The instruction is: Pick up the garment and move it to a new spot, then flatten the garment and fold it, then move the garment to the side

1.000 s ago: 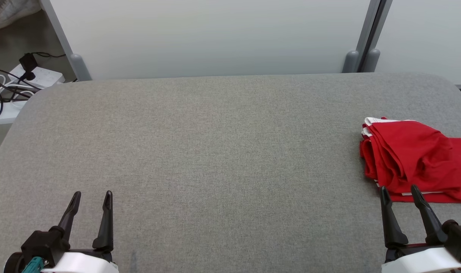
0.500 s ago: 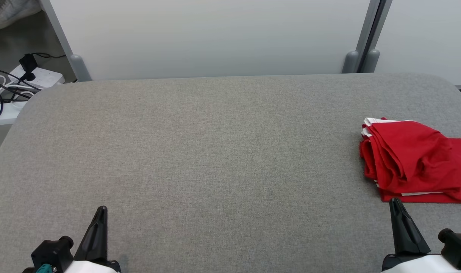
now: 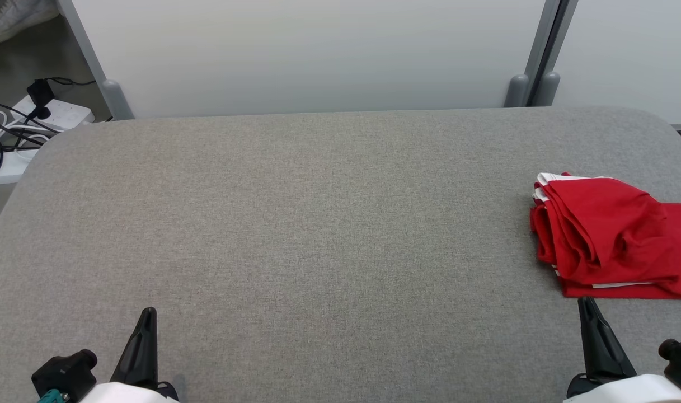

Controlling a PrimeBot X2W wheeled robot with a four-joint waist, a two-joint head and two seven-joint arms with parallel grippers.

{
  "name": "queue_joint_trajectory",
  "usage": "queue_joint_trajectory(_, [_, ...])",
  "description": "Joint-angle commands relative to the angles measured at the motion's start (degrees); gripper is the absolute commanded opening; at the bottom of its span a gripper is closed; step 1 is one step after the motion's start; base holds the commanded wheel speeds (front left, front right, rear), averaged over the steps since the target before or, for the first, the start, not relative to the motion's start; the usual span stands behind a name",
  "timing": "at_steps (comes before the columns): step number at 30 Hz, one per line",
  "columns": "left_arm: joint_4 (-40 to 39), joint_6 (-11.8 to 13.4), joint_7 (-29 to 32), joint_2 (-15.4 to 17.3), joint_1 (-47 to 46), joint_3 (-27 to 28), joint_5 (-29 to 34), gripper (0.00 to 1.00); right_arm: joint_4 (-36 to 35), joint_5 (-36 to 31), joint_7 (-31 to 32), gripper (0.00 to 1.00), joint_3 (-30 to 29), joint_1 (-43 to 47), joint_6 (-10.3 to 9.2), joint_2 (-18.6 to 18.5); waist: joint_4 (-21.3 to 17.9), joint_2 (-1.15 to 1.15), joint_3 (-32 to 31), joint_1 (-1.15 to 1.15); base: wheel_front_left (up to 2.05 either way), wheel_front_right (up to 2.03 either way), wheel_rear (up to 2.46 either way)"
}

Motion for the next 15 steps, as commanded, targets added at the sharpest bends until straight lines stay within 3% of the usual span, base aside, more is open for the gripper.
queue_joint_trajectory(1, [-1.24, -0.58, 0.28, 0.71, -2.61, 1.09, -1.58, 0.0, -1.02, 1.72, 0.45, 0.0, -0.09, -2.45, 0.0, -0.86, -0.02, 0.0, 0.0, -0.01, 0.0, 0.0, 0.0])
queue_joint_trajectory(15, [-0.51, -1.38, 2.22, -0.12, -3.67, 2.05, -9.96, 0.0, 0.25, 10.88, 2.0, 0.0, -0.37, -3.6, 0.0, -1.15, -0.15, 0.0, 0.04, -0.02, 0.0, 0.0, 0.0])
